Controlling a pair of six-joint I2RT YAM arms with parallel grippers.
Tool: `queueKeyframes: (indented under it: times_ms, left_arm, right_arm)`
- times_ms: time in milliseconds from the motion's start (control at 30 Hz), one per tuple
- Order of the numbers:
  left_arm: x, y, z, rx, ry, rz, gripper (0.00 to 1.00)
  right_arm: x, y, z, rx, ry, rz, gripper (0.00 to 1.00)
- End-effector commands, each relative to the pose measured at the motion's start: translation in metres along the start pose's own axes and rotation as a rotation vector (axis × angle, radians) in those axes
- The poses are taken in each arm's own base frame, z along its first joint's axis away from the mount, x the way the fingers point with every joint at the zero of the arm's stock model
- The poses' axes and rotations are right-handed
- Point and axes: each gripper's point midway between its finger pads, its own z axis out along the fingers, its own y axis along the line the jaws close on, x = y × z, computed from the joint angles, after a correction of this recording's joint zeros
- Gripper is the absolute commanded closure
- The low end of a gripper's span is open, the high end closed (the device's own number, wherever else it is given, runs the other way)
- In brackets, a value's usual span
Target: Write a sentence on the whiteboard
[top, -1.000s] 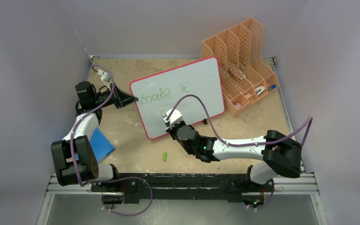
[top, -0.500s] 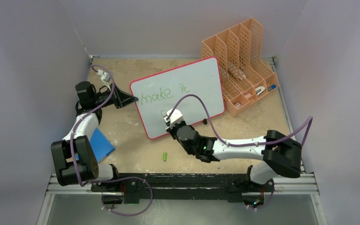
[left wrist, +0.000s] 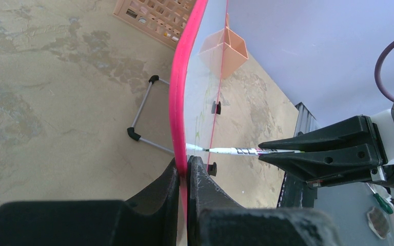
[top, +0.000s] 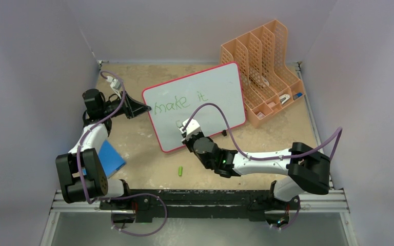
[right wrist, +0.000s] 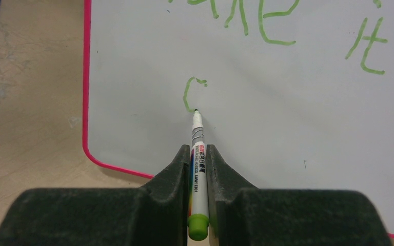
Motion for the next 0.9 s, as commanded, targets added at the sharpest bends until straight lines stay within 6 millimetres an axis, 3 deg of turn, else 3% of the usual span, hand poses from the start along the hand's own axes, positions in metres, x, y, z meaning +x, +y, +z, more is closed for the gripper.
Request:
queueKeyframes:
  times_ms: [0,433,700,867]
  left_arm:
    - [-0.005,-0.010,0.003,0.023,0.004,0.071,1.00]
    - [-0.005,-0.010,0.003,0.020,0.002,0.072,1.00]
    - [-0.005,-0.009,0.004,0.015,0.001,0.074,1.00]
    - [-0.005,-0.008,0.003,0.013,0.001,0.072,1.00]
  right_arm:
    - [-0.017,-0.018,0.000,0.072,-0.044,0.032,1.00]
    - [-0.027,-0.018,-0.001,0.060,-0.064,0.049,1.00]
    - [-0.047,-0.018,-0.012,0.014,-0.110,0.065,1.00]
    - [-0.043,-0.023,-0.008,0.047,-0.098,0.044,1.00]
